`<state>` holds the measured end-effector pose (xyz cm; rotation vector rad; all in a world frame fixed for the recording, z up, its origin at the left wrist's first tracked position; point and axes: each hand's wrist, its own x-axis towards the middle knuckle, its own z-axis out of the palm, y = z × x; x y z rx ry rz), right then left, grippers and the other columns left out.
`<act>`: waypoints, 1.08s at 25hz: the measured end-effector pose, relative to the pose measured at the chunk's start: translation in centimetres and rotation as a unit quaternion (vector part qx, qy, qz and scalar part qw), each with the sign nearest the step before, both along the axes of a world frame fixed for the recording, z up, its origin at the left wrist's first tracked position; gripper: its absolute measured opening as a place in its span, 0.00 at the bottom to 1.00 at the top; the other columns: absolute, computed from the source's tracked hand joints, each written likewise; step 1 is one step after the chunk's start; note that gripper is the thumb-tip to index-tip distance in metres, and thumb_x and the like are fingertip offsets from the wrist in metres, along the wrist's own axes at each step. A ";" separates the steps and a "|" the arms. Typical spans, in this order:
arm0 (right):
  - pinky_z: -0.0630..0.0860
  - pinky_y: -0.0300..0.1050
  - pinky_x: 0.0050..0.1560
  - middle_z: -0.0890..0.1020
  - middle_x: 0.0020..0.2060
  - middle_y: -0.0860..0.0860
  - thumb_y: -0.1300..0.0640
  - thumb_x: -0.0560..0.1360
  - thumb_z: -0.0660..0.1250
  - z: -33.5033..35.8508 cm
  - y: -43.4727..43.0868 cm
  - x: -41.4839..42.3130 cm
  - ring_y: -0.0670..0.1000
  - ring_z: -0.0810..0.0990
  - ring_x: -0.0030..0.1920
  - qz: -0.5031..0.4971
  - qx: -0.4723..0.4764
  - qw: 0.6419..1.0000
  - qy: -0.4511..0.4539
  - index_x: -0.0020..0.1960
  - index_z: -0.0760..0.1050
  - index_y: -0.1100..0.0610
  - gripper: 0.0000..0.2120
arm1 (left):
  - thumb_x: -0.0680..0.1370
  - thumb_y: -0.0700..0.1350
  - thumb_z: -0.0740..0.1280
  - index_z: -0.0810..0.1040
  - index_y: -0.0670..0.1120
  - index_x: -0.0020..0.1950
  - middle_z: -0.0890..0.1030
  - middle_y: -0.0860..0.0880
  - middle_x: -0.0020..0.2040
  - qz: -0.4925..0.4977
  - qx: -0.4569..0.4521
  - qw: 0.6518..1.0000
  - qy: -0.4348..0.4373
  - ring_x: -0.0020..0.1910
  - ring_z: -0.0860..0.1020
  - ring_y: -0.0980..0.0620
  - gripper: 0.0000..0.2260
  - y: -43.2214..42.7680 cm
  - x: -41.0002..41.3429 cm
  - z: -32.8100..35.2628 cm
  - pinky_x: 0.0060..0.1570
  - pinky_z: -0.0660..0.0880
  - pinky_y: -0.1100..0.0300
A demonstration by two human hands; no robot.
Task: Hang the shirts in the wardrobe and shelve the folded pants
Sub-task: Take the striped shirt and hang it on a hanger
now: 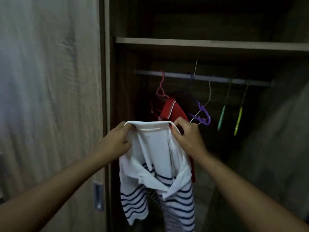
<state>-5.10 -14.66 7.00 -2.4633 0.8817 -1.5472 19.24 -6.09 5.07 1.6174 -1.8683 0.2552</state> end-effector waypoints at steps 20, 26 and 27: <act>0.74 0.41 0.33 0.79 0.41 0.56 0.65 0.79 0.55 6.0 -8.7 3.6 0.51 0.78 0.36 -0.133 0.196 0.960 -0.146 0.54 0.74 0.60 0.10 | 0.70 0.37 0.67 0.67 0.47 0.67 0.70 0.49 0.56 -0.031 0.100 0.993 -0.056 0.46 0.71 0.53 0.26 -2.1 1.9 4.2 0.32 0.63 0.69; 0.74 0.49 0.38 0.75 0.31 0.48 0.66 0.75 0.62 -4.5 -7.1 4.0 0.51 0.76 0.32 -0.048 0.137 0.968 -0.206 0.58 0.70 0.59 0.12 | 0.70 0.35 0.66 0.68 0.47 0.68 0.70 0.50 0.54 -0.019 0.125 0.991 -0.039 0.50 0.71 0.52 0.26 -2.1 1.6 4.8 0.34 0.64 0.69; 0.73 0.47 0.38 0.74 0.30 0.47 0.66 0.74 0.63 -5.1 -7.1 4.0 0.49 0.75 0.31 -0.058 0.133 0.967 -0.209 0.61 0.70 0.61 0.15 | 0.71 0.35 0.66 0.68 0.47 0.68 0.69 0.50 0.54 -0.018 0.132 0.991 -0.029 0.50 0.70 0.53 0.26 -2.1 1.4 4.9 0.34 0.64 0.70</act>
